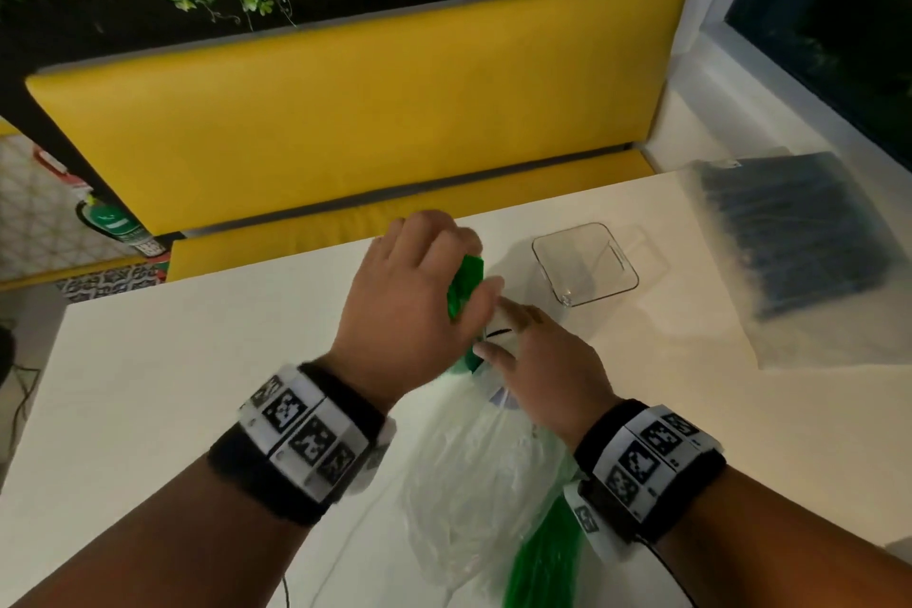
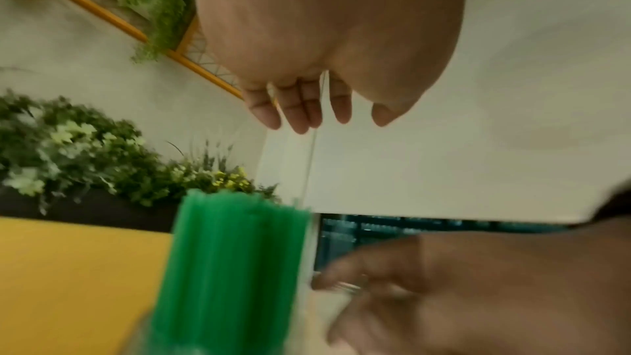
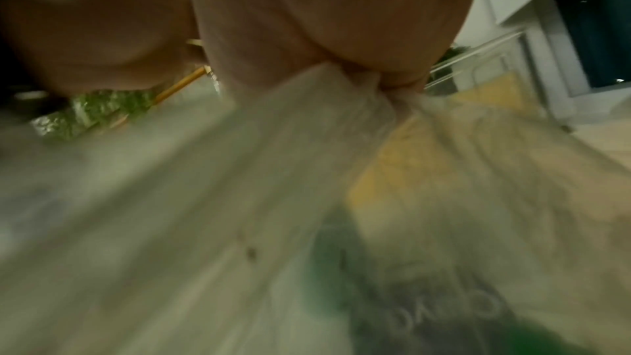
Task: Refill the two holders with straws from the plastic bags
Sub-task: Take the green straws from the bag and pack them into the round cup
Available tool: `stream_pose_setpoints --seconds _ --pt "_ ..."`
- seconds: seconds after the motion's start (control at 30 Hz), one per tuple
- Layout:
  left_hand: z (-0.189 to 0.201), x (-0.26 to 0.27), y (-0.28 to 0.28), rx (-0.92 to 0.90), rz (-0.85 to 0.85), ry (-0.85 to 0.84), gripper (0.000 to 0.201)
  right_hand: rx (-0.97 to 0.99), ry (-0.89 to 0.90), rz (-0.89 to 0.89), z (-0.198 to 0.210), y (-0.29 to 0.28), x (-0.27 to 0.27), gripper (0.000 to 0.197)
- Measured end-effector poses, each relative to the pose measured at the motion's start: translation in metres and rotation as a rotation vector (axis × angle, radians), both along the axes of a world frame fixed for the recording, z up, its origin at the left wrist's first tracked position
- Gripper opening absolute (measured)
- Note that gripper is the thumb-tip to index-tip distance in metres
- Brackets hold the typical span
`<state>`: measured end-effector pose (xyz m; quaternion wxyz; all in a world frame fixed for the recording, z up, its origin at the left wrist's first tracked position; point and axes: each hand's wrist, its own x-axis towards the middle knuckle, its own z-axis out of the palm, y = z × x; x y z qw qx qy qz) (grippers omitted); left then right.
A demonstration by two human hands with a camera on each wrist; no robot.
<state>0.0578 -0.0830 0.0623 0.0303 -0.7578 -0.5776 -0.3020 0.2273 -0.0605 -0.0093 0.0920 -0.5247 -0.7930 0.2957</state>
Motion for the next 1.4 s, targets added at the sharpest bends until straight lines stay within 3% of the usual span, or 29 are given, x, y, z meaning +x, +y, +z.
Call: stream_pose_setpoints --seconds 0.07,0.13,0.17,0.23,0.3,0.37,0.4,0.5,0.57,0.63,0.67,0.77,0.87,0.93,0.97,1.03,1.07,1.1,1.17,1.2,1.23,1.3,1.33,1.37,1.4 --pt "-0.013 0.017 -0.038 -0.13 -0.104 -0.096 0.017 0.01 0.028 0.067 0.006 -0.004 0.012 0.053" --pt "-0.043 0.031 -0.07 -0.562 -0.082 -0.093 0.02 0.061 0.098 0.118 0.012 -0.011 0.03 0.054" --pt "-0.062 0.035 -0.081 -0.754 -0.049 -0.089 0.022 0.112 0.134 0.096 0.012 -0.016 0.042 0.049" --pt "-0.099 0.037 -0.093 -0.96 0.046 -0.134 0.026 0.183 0.162 -0.077 0.001 -0.029 0.069 0.029" --pt "-0.125 0.041 -0.095 -1.076 0.071 -0.15 0.028 -0.043 0.032 -0.365 -0.025 -0.039 0.1 0.018" --pt "-0.148 0.047 -0.091 -1.17 0.086 -0.195 0.024 -0.465 -0.157 -0.495 -0.054 -0.05 0.121 0.041" --pt "-0.158 0.051 -0.088 -1.212 0.091 -0.234 0.022 -0.632 -0.168 -0.51 -0.067 -0.054 0.125 0.049" --pt "-0.172 0.059 -0.074 -1.295 0.091 -0.364 0.02 -0.837 0.003 -0.519 -0.09 -0.055 0.12 0.036" --pt "-0.176 0.063 -0.068 -1.313 0.077 -0.427 0.02 -0.843 0.075 -0.545 -0.096 -0.049 0.116 0.027" --pt "-0.179 0.071 -0.061 -1.282 0.166 -0.583 0.021 -0.82 0.09 -0.55 -0.094 -0.044 0.116 0.018" --pt "-0.183 0.076 -0.059 -1.286 0.216 -0.69 0.025 -0.809 0.109 -0.554 -0.092 -0.042 0.117 0.018" --pt "-0.186 0.082 -0.061 -1.246 0.17 -0.778 0.034 -0.788 0.154 -0.558 -0.088 -0.041 0.118 0.021" --pt "-0.185 0.087 -0.067 -1.311 0.158 -0.902 0.033 -0.802 0.146 -0.56 -0.087 -0.041 0.119 0.028" --pt "-0.18 0.087 -0.068 -1.336 0.207 -0.976 0.031 -0.817 0.167 -0.537 -0.083 -0.041 0.119 0.021" --pt "-0.176 0.086 -0.069 -1.33 0.188 -0.994 0.03 -0.815 0.193 -0.555 -0.082 -0.04 0.119 0.017" --pt "-0.171 0.086 -0.069 -1.268 0.202 -0.854 0.03 -0.783 0.2 -0.6 -0.081 -0.039 0.121 0.01" --pt "-0.168 0.083 -0.068 -1.307 0.216 -0.743 0.025 -0.757 0.19 -0.614 -0.082 -0.038 0.123 0.01" --pt "-0.168 0.087 -0.068 -1.432 0.216 -0.792 0.029 -0.738 0.177 -0.617 -0.084 -0.038 0.124 0.014" --pt "-0.168 0.091 -0.067 -1.261 0.213 -0.382 0.031 -0.733 0.177 -0.629 -0.086 -0.037 0.125 0.024" --pt "-0.166 0.094 -0.071 -1.226 0.199 -0.328 0.027 -0.743 0.189 -0.636 -0.088 -0.036 0.125 0.025" --pt "-0.162 0.098 -0.073 -1.208 0.233 -0.352 0.024 -0.758 0.199 -0.637 -0.088 -0.036 0.125 0.025" --pt "-0.158 0.107 -0.065 -1.324 0.285 -0.769 0.022 -0.795 0.225 -0.633 -0.089 -0.035 0.125 0.02" --pt "-0.16 0.106 -0.065 -1.335 0.279 -0.879 0.021 -0.814 0.243 -0.631 -0.089 -0.035 0.124 0.016" --pt "-0.174 0.104 -0.065 -1.338 0.298 -0.915 0.02 -0.837 0.257 -0.633 -0.09 -0.035 0.124 0.014" --pt "-0.188 0.101 -0.064 -1.323 0.265 -0.816 0.01 -0.855 0.269 -0.639 -0.09 -0.035 0.125 0.012"
